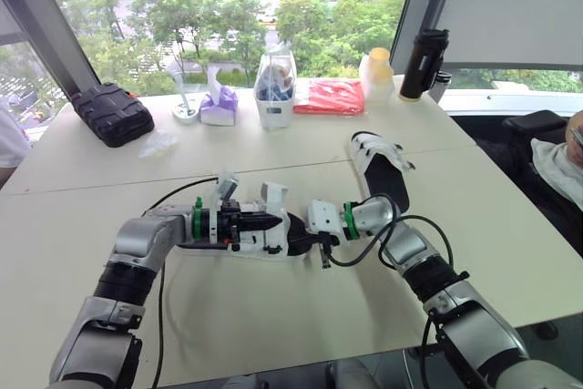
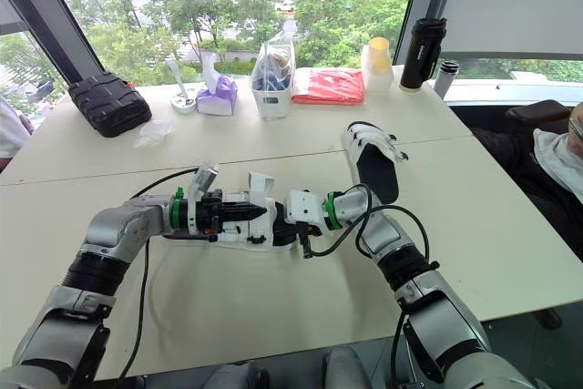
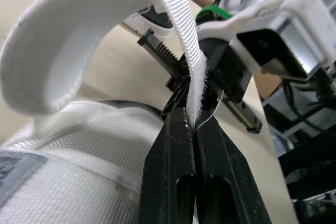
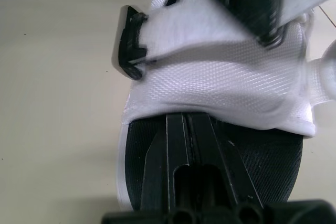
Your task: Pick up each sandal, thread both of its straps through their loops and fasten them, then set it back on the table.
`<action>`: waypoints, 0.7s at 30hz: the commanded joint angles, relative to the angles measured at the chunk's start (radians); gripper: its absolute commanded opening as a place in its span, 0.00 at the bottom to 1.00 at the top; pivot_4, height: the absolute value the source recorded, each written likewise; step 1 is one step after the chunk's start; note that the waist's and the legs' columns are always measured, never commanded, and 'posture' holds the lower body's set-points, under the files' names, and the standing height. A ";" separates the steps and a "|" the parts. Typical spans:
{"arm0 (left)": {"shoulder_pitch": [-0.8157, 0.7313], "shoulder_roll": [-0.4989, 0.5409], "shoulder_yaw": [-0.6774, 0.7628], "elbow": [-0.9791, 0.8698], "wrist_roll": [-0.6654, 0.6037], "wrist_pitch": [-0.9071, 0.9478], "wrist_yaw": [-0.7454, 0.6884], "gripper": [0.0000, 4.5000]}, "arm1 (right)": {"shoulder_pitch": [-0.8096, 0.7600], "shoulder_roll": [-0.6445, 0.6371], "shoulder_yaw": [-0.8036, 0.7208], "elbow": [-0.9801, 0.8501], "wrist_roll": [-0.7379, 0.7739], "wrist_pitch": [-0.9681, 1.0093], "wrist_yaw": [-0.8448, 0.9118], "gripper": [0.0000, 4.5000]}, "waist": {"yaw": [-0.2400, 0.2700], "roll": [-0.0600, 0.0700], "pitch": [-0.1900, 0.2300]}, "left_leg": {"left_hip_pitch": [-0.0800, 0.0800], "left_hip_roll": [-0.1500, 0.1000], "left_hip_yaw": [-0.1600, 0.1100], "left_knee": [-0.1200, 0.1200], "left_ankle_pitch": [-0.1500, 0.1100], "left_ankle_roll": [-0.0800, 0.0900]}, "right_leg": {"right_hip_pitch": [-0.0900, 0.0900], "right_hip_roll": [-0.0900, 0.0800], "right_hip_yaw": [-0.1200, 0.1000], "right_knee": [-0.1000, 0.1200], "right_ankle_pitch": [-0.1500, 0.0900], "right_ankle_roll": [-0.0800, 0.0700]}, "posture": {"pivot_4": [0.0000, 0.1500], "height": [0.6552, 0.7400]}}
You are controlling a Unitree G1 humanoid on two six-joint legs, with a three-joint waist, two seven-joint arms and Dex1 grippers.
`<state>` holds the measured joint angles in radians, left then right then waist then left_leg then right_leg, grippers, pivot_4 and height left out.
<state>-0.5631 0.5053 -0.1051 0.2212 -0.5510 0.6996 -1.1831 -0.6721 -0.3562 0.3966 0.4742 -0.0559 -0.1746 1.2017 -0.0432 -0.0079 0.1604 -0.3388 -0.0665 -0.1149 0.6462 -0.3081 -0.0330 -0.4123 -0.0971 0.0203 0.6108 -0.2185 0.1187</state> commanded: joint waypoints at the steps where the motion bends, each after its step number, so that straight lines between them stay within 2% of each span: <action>1: 0.006 -0.008 -0.012 -0.015 0.031 -0.052 -0.010 0.01 | 0.052 -0.007 0.079 0.032 -0.062 0.038 0.031 0.00 | 0.001 0.000 0.000 | 0.000 0.000 0.000 0.000 0.000 0.000 | 0.000 0.000 0.000 0.000 0.000 0.000 | 1.00 1.00; 6: 0.027 0.012 -0.034 -0.069 0.033 -0.053 -0.064 0.01 | 0.055 -0.007 0.080 0.025 -0.062 0.044 0.030 0.00 | 0.000 0.000 0.000 | 0.000 0.000 0.000 0.000 0.000 0.000 | 0.000 0.000 0.000 0.000 0.000 0.000 | 1.00 1.00; 12: 0.071 0.038 -0.072 -0.125 0.097 -0.163 -0.090 0.01 | 0.055 -0.008 0.079 0.025 -0.062 0.046 0.029 0.00 | 0.000 0.000 0.000 | 0.000 0.000 0.000 -0.001 0.000 0.000 | 0.000 0.000 0.000 0.000 0.000 0.000 | 1.00 1.00; 16: 0.100 0.041 -0.098 -0.117 0.191 -0.333 -0.076 0.01 | 0.055 -0.008 0.080 0.025 -0.062 0.046 0.029 0.00 | 0.001 0.000 0.000 | 0.000 0.001 0.000 0.000 0.000 0.000 | 0.000 0.000 0.000 0.000 0.000 0.000 | 1.00 1.00; 21: 0.130 0.045 -0.114 -0.112 0.246 -0.450 -0.075 0.01 | 0.055 -0.007 0.081 0.025 -0.062 0.046 0.029 0.00 | 0.002 0.000 0.000 | 0.000 0.003 0.000 0.000 0.000 0.000 | 0.000 0.000 0.000 0.000 0.000 0.000 | 1.00 1.00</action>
<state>-0.4491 0.5441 -0.1981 0.1039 -0.3472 0.2793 -1.2639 -0.6671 -0.3601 0.3967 0.4578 -0.0568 -0.1559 1.2002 -0.0414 -0.0077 0.1603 -0.3387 -0.0635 -0.1146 0.6458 -0.3082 -0.0329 -0.4119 -0.0973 0.0204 0.6103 -0.2186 0.1187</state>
